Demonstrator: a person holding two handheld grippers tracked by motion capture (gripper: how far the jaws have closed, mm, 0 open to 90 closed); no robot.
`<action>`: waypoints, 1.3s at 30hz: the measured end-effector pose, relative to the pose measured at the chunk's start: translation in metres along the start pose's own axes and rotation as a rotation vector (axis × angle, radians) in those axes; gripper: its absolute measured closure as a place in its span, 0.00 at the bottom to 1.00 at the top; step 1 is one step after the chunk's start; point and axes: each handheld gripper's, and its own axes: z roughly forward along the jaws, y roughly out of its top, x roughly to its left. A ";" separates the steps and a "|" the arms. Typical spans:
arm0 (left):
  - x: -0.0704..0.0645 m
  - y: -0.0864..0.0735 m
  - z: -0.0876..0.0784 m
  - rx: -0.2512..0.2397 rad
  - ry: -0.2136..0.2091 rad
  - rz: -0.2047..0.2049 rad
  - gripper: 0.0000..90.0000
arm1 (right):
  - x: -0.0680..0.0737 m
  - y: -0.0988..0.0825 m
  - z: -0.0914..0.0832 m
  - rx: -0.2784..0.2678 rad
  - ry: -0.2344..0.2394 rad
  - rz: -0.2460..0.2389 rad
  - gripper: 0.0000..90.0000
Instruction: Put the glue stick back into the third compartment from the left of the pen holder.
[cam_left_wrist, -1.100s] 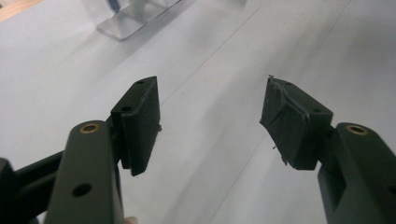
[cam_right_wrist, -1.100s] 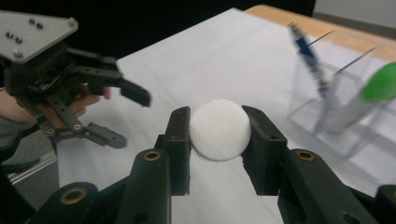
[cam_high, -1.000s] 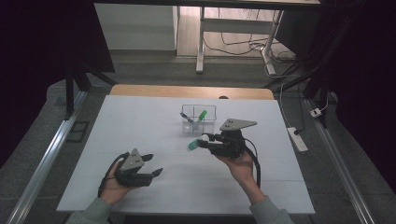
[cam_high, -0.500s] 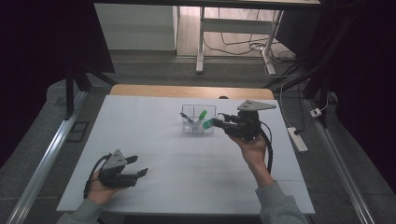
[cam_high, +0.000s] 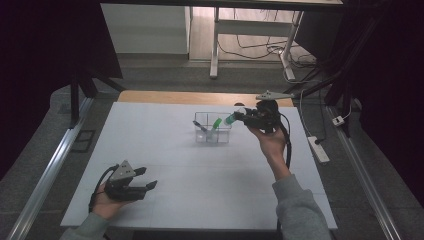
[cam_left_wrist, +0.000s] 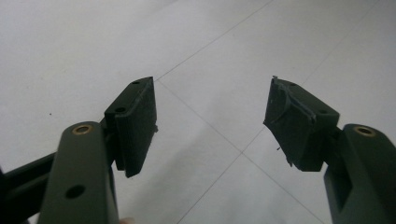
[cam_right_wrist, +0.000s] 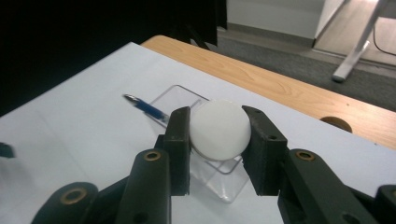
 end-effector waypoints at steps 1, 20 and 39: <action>0.000 0.000 0.000 0.002 0.004 0.005 0.37 | -0.002 0.000 0.004 0.007 -0.006 0.001 0.72; 0.003 -0.005 -0.002 0.010 0.002 -0.001 0.37 | -0.013 -0.019 0.033 0.058 0.044 0.049 0.54; 0.003 -0.004 -0.002 0.004 -0.006 -0.008 0.36 | 0.004 -0.103 -0.044 0.063 0.052 -0.037 0.43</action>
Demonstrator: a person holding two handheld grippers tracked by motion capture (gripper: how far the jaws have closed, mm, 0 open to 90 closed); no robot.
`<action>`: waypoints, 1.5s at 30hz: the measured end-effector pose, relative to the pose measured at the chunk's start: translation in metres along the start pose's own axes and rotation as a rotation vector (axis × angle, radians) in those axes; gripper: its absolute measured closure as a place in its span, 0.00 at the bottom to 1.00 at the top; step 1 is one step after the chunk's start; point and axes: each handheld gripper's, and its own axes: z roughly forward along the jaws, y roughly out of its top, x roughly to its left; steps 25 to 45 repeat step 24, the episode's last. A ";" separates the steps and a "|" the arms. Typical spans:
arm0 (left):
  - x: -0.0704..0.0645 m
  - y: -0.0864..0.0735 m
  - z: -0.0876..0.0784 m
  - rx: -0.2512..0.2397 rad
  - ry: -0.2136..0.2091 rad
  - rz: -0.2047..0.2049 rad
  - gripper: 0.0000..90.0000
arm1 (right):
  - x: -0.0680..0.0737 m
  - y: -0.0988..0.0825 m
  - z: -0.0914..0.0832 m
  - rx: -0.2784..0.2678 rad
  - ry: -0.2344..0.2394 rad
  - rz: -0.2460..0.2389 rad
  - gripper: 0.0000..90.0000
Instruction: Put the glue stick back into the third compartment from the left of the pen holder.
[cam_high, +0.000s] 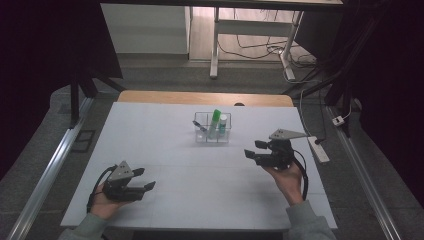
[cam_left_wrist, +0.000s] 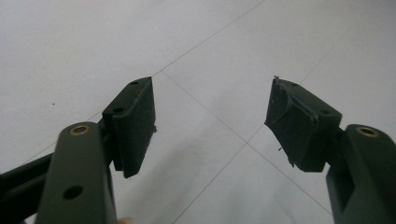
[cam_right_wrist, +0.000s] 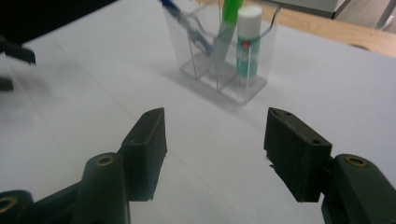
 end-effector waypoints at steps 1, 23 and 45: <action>0.000 0.000 0.000 0.001 0.000 0.002 0.36 | 0.002 -0.006 -0.003 0.011 -0.004 -0.004 0.43; 0.000 0.002 0.000 -0.004 0.001 0.001 0.36 | -0.001 -0.070 -0.034 0.046 -0.013 0.014 0.42; 0.000 0.002 0.001 -0.005 0.001 -0.001 0.36 | -0.001 -0.070 -0.034 0.049 -0.015 0.010 0.42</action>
